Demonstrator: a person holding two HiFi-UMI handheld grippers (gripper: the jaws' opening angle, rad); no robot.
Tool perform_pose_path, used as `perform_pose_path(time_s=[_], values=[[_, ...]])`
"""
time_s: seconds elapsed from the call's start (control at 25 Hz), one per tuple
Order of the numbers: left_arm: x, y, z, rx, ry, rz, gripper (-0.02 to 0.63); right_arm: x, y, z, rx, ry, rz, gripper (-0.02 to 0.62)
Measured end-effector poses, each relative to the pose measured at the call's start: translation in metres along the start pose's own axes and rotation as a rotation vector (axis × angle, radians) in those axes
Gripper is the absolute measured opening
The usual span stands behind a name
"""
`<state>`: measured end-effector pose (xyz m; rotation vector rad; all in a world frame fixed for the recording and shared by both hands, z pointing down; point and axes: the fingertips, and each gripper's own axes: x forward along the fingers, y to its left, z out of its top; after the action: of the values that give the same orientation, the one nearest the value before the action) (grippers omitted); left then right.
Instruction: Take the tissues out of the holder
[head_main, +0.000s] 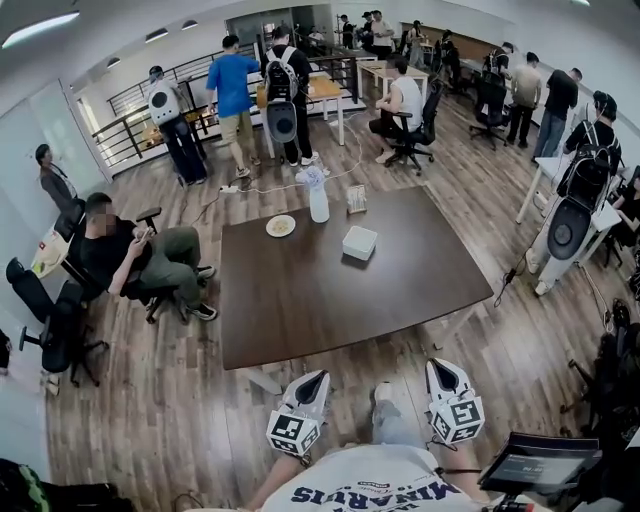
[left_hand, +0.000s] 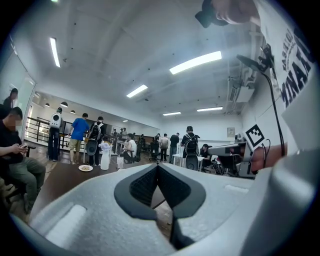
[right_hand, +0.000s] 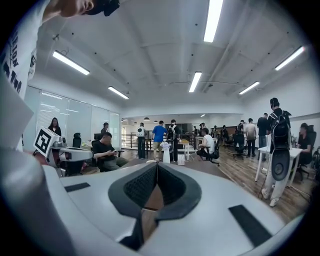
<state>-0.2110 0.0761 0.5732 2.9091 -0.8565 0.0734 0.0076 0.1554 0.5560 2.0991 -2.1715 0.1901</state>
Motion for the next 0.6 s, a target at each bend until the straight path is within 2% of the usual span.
perform_pose_path(time_s=[0.2, 0.4, 0.6], values=[[0.06, 0.012, 0.006, 0.007, 0.006, 0.041, 0.003, 0.057, -0.05, 0.003, 0.019, -0.017, 0.038, 0.009], [0.094, 0.037, 0.027, 0.031, -0.003, 0.078, 0.003, 0.105, -0.078, 0.021, 0.015, -0.042, 0.06, 0.009], [0.163, 0.065, 0.04, 0.026, 0.005, 0.107, 0.003, 0.17, -0.129, 0.037, 0.014, -0.048, 0.078, 0.009]])
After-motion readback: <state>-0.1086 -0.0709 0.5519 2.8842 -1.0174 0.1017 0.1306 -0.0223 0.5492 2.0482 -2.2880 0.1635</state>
